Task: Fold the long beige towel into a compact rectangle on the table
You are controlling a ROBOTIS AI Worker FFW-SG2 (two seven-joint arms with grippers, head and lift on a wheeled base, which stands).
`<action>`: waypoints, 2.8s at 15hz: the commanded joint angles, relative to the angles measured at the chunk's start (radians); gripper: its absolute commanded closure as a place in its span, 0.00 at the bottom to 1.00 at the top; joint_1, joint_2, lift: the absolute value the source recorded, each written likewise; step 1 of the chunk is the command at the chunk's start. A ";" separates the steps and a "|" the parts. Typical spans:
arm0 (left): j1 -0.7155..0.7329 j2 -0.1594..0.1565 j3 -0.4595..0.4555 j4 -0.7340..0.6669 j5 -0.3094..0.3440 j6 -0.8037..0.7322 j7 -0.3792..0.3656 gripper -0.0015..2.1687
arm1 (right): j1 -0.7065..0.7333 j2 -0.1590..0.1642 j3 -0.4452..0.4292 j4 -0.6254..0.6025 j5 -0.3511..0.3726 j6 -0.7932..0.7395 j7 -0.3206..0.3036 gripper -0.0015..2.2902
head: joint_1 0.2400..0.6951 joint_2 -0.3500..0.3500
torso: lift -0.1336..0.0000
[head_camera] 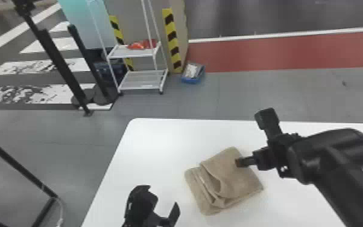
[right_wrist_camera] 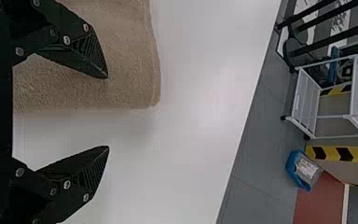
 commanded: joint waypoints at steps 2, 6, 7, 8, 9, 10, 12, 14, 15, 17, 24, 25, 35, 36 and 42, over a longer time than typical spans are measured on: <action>-0.075 -0.013 -0.043 0.132 -0.001 -0.150 0.026 0.03 | 0.161 0.001 -0.016 -0.268 0.001 0.086 -0.001 0.18 | 1.00 0.87 | 1.00; -0.173 -0.029 -0.086 0.271 -0.005 -0.171 0.026 0.03 | 0.304 0.001 -0.081 -0.501 0.013 0.184 -0.002 0.18 | 1.00 0.88 | 1.00; -0.195 -0.027 -0.102 0.298 -0.007 -0.171 0.025 0.03 | 0.324 0.001 -0.098 -0.529 0.016 0.196 -0.002 0.18 | 1.00 0.88 | 1.00; -0.207 -0.029 -0.114 0.321 -0.022 -0.165 0.022 0.03 | 0.337 0.001 -0.102 -0.550 0.007 0.202 -0.002 0.18 | 1.00 0.87 | 1.00; -0.210 -0.029 -0.126 0.327 -0.027 -0.165 0.017 0.03 | 0.348 0.001 -0.110 -0.561 0.001 0.202 -0.002 0.18 | 1.00 0.86 | 1.00; -0.209 -0.029 -0.134 0.324 -0.031 -0.162 0.011 0.03 | 0.350 0.001 -0.116 -0.564 0.001 0.202 -0.002 0.18 | 1.00 0.85 | 1.00; -0.190 -0.027 -0.141 0.295 -0.045 -0.143 -0.003 0.03 | 0.348 0.001 -0.121 -0.569 0.001 0.199 -0.002 0.18 | 1.00 0.82 | 1.00; -0.167 -0.022 -0.149 0.255 -0.045 -0.143 -0.004 0.03 | 0.347 0.001 -0.121 -0.569 -0.001 0.190 -0.002 0.18 | 1.00 0.81 | 1.00; -0.163 -0.019 -0.160 0.243 -0.047 -0.143 -0.004 0.03 | 0.347 0.001 -0.122 -0.569 -0.010 0.187 -0.002 0.18 | 1.00 0.80 | 1.00; -0.157 -0.019 -0.186 0.225 -0.047 -0.143 -0.009 0.03 | 0.354 0.001 -0.142 -0.577 -0.021 0.184 -0.002 0.18 | 1.00 0.79 | 1.00; -0.176 -0.039 -0.253 0.232 -0.074 -0.143 0.005 0.03 | 0.408 0.001 -0.205 -0.649 -0.078 0.184 -0.001 0.18 | 1.00 0.69 | 1.00; -0.176 -0.039 -0.267 0.229 -0.076 -0.143 0.005 0.03 | 0.411 0.001 -0.211 -0.655 -0.081 0.184 -0.002 0.18 | 1.00 0.68 | 1.00; -0.241 -0.118 -0.404 0.249 -0.084 -0.100 0.008 0.03 | 0.414 0.001 -0.184 -0.638 -0.104 0.107 -0.005 0.18 | 1.00 0.51 | 1.00; -0.233 -0.111 -0.404 0.228 -0.084 -0.100 0.008 0.03 | 0.408 0.001 -0.174 -0.616 -0.104 0.076 -0.012 0.18 | 1.00 0.50 | 1.00; -0.109 -0.065 -0.218 0.070 -0.062 -0.021 -0.004 0.03 | 0.313 0.001 -0.076 -0.360 -0.147 -0.105 -0.035 0.18 | 1.00 0.63 | 1.00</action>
